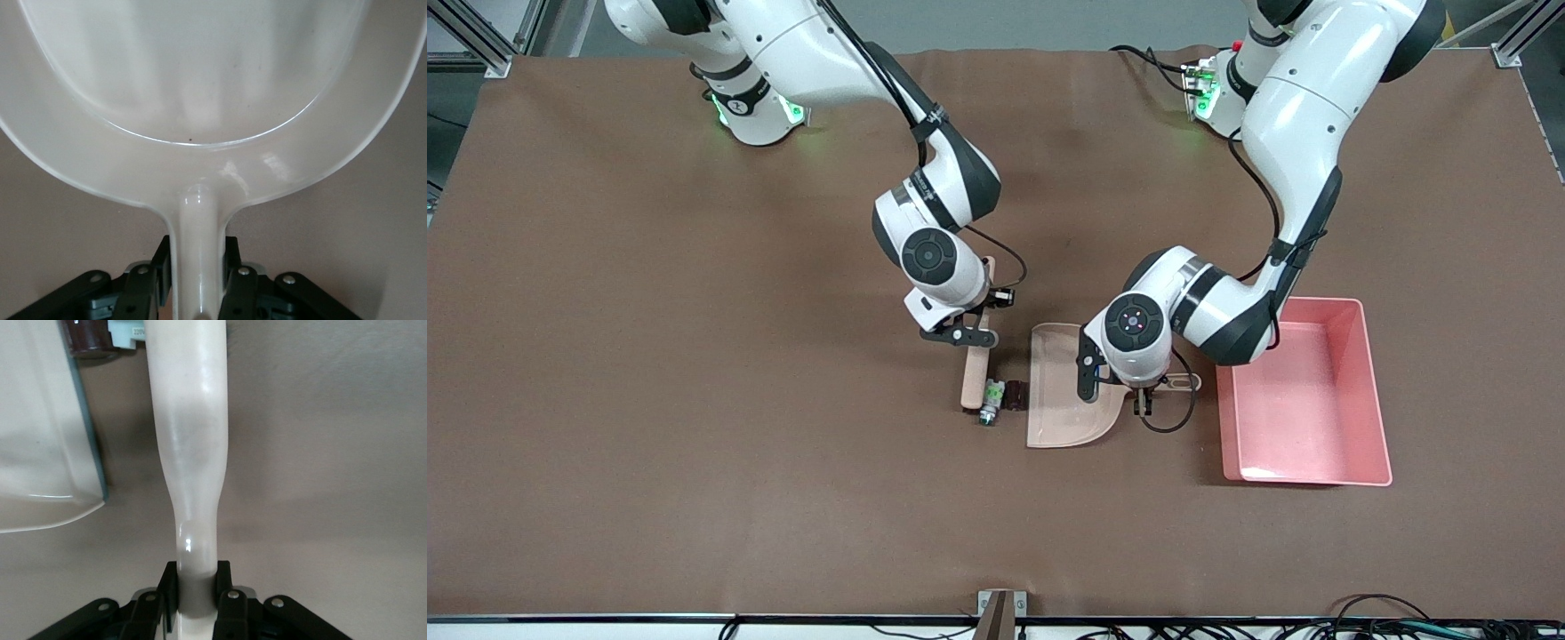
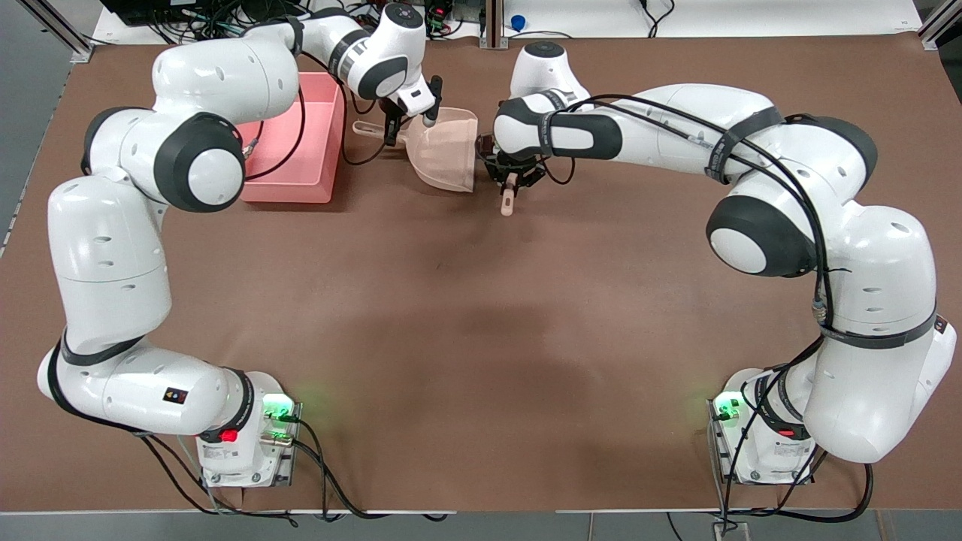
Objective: Clean e-waste and dump in bin
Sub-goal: 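Sweep the brown capacitor into the dustpan with the right gripper's brush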
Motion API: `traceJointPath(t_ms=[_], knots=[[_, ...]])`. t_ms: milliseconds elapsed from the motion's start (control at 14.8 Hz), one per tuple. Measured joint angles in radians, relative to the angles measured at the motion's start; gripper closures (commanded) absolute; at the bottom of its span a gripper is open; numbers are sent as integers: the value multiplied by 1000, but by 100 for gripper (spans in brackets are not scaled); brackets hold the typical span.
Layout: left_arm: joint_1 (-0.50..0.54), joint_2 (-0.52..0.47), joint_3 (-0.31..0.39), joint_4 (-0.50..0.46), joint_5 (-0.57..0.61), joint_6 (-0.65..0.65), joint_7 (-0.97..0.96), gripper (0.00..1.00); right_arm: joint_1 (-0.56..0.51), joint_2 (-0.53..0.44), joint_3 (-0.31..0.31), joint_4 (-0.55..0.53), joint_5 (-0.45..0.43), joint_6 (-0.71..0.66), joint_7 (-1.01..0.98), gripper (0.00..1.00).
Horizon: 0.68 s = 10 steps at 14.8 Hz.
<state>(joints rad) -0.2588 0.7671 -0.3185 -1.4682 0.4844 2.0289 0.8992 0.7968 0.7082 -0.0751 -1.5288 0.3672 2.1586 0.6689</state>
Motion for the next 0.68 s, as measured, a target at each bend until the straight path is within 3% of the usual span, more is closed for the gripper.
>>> traceJointPath(t_ms=[676], knots=[[0, 0, 0, 0, 0, 0, 0, 96, 20, 28, 17, 66, 17, -1, 2, 100]])
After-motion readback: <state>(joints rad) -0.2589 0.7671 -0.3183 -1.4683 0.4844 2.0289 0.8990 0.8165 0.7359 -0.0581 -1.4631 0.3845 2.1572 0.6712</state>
